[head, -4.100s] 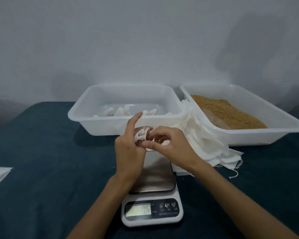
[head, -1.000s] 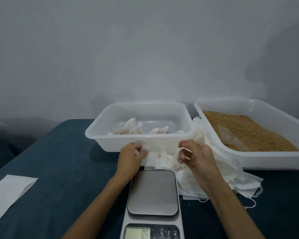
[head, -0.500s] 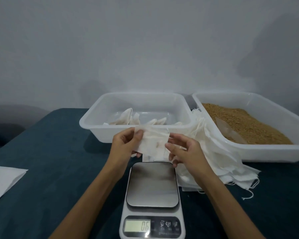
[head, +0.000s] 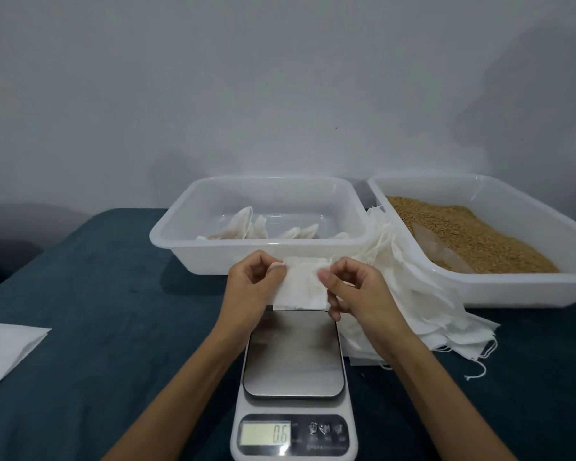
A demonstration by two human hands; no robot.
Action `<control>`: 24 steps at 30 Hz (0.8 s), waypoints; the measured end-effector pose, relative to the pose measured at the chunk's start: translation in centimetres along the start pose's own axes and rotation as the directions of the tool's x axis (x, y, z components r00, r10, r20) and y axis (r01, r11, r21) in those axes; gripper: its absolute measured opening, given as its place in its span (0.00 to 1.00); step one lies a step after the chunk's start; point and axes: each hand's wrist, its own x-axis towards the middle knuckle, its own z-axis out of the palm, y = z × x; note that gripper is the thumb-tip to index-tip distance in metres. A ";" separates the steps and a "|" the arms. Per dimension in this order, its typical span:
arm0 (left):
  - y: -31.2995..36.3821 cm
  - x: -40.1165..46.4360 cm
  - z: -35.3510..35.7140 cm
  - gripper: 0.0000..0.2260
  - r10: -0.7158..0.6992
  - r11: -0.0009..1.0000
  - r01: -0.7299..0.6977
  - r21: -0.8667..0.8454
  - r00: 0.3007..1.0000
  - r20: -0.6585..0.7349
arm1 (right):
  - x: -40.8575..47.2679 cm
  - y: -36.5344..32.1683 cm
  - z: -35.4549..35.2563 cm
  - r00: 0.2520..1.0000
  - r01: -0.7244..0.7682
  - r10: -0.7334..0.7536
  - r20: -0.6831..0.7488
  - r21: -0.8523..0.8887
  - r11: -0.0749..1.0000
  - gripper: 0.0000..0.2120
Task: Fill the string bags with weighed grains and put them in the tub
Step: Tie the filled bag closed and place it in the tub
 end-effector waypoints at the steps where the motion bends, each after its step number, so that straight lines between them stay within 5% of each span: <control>1: -0.1 0.0 0.0 0.11 0.011 1.000 -0.011 0.027 1.000 -0.010 | -0.1 0.0 0.1 1.000 0.003 -0.003 0.011 0.015 1.000 0.08; 9: 0.3 -0.2 0.0 0.07 -0.033 0.991 0.033 -0.128 0.999 0.006 | 0.0 0.0 0.2 0.998 -0.022 0.011 0.058 0.202 0.979 0.06; 14: -0.1 -0.4 0.4 0.06 0.026 0.999 -0.022 -0.041 0.996 0.089 | -0.1 0.1 0.6 0.999 -0.017 0.008 0.048 0.193 0.981 0.03; 17: -0.1 -0.8 0.9 0.09 0.120 0.976 -0.120 0.179 0.993 0.015 | -0.3 0.0 0.5 0.987 0.096 -0.079 -0.141 0.124 0.988 0.03; 19: 0.1 -1.1 1.1 0.14 0.322 0.900 -0.278 0.336 0.943 -0.082 | -0.2 0.0 0.2 0.955 0.159 -0.140 -0.262 0.053 0.986 0.04; 21: 0.2 -1.4 1.4 0.12 0.487 0.806 -0.432 0.405 0.873 -0.037 | -0.3 0.0 0.3 0.950 0.173 -0.155 -0.270 0.042 0.984 0.04; 24: 0.4 -1.7 2.1 0.06 0.462 0.821 -0.472 0.320 0.880 0.112 | -0.5 0.0 0.9 0.977 0.141 -0.123 -0.173 0.095 0.985 0.02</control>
